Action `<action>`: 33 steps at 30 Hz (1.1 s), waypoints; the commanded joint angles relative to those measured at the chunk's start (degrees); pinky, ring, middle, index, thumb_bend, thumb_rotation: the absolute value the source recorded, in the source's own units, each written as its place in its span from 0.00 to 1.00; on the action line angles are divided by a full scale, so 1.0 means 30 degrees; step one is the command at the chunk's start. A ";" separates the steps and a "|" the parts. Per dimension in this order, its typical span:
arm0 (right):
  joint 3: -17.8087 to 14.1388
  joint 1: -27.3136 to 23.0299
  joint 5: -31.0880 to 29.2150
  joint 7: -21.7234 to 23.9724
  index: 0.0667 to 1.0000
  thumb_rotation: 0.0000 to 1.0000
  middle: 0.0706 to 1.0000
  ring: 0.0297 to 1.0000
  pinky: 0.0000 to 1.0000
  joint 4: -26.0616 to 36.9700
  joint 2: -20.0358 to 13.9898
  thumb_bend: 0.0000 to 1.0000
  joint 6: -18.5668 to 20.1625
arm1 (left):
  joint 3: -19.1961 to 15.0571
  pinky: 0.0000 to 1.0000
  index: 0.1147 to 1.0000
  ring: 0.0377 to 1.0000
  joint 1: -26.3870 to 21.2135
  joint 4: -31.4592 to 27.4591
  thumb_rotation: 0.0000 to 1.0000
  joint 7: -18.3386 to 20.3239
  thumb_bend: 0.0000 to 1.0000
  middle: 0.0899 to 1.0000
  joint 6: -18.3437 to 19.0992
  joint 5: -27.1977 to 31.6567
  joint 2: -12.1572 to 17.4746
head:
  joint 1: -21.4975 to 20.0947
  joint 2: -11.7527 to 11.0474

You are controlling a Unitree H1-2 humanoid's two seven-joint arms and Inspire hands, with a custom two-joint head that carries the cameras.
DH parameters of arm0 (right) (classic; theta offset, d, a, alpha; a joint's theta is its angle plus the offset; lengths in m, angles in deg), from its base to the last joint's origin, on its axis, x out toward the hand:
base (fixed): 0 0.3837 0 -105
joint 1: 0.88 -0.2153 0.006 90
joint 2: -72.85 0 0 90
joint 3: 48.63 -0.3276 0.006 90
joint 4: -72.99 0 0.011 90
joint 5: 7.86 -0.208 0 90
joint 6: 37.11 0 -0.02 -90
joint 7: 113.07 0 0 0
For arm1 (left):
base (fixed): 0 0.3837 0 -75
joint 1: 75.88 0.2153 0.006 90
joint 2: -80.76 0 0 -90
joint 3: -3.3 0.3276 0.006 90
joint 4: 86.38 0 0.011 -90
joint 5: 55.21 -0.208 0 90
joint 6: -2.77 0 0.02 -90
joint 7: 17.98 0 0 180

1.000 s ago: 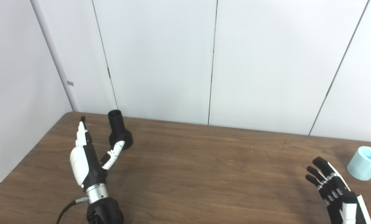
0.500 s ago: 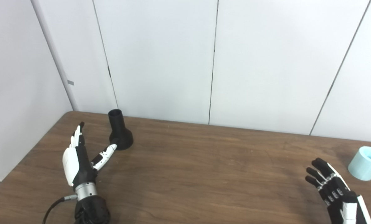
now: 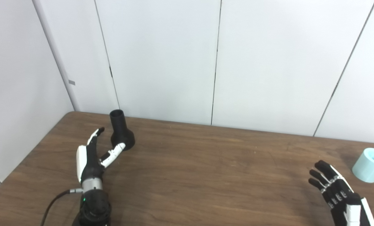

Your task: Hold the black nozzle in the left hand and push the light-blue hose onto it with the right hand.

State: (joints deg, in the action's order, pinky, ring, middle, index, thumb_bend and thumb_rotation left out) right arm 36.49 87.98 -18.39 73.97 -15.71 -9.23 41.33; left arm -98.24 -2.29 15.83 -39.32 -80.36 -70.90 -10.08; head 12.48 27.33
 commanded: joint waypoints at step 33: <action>0.0208 0.0866 0.0252 -0.0020 0.84 1.00 0.86 0.84 0.80 -0.0085 0.0341 0.59 0.0262 | 0.1451 1.00 0.70 0.94 -0.2521 0.2907 0.46 -0.0638 0.77 0.86 -0.0586 -0.1701 0.1607 | -0.0212 0.0425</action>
State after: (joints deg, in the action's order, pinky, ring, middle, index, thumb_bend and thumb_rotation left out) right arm 36.73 88.61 -17.24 73.94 -14.80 -9.18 42.28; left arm -93.92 -6.89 25.08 -40.13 -80.73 -74.93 -6.77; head 11.78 28.56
